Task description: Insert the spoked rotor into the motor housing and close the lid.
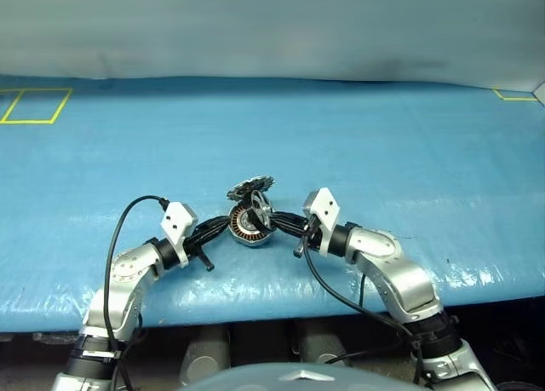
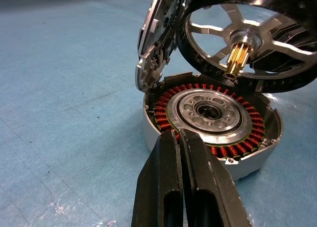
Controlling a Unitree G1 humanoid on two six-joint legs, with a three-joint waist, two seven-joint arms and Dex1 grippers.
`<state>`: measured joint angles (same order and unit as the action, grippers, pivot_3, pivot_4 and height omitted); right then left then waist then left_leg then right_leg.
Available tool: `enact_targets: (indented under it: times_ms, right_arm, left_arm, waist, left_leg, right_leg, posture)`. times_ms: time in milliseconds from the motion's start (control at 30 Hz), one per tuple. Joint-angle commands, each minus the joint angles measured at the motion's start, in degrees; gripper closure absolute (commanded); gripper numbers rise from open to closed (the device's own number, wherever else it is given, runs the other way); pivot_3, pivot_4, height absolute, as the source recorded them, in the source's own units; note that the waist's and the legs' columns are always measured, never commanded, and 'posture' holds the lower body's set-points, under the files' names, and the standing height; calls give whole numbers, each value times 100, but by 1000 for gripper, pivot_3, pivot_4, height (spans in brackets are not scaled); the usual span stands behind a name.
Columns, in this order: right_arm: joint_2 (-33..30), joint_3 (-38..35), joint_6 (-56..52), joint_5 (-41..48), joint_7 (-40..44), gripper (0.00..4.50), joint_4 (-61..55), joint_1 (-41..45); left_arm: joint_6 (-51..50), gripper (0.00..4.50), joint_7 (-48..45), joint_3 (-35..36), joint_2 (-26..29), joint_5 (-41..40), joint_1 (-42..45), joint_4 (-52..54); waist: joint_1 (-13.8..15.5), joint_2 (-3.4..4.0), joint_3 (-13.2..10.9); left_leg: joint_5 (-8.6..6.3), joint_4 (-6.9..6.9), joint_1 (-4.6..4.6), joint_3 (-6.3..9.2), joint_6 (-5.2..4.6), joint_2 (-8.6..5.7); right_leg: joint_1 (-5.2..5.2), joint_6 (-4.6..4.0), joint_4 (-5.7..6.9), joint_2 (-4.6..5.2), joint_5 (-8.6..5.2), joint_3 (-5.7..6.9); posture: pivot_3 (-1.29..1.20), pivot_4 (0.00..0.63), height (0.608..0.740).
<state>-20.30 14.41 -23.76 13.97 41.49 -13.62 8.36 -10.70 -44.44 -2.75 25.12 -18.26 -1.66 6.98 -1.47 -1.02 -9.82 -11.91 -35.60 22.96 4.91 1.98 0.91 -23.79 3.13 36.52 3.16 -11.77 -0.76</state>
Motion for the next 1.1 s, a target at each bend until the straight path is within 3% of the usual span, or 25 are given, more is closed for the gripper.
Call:
enact_targets:
  times_ms: [33,533,800,1100]
  right_arm:
    - [0,7,199,-33,31,4478,-77,141]
    - [-103,123,340,-336,-16,4478,8,212]
    - [-115,139,347,-379,8,2062,-4,201]
    - [-89,-11,407,-71,177,2062,-217,108]
  left_arm:
    - [48,4419,-70,36,38,-50,-11,140]
    - [13,4419,-116,41,31,-92,-83,161]
    - [19,4419,-99,36,19,-79,-65,143]
    - [-8,4419,-122,31,26,-100,-73,139]
  waist:
    - [0,0,0]
    - [0,0,0]
    - [0,0,0]
    - [-1,0,0]
  left_leg:
    - [0,0,0,0,0,0]
    - [0,-4,-2,0,0,0]
    - [0,-8,-3,0,0,0]
    - [0,-12,-3,0,0,0]
  right_leg:
    - [0,0,0,0,0,0]
    - [2,1,5,0,1,0]
    - [3,1,10,0,1,0]
    - [3,1,15,0,1,-1]
  posture:
    - [0,150,740]
    - [0,150,740]
    - [0,150,740]
    - [0,150,740]
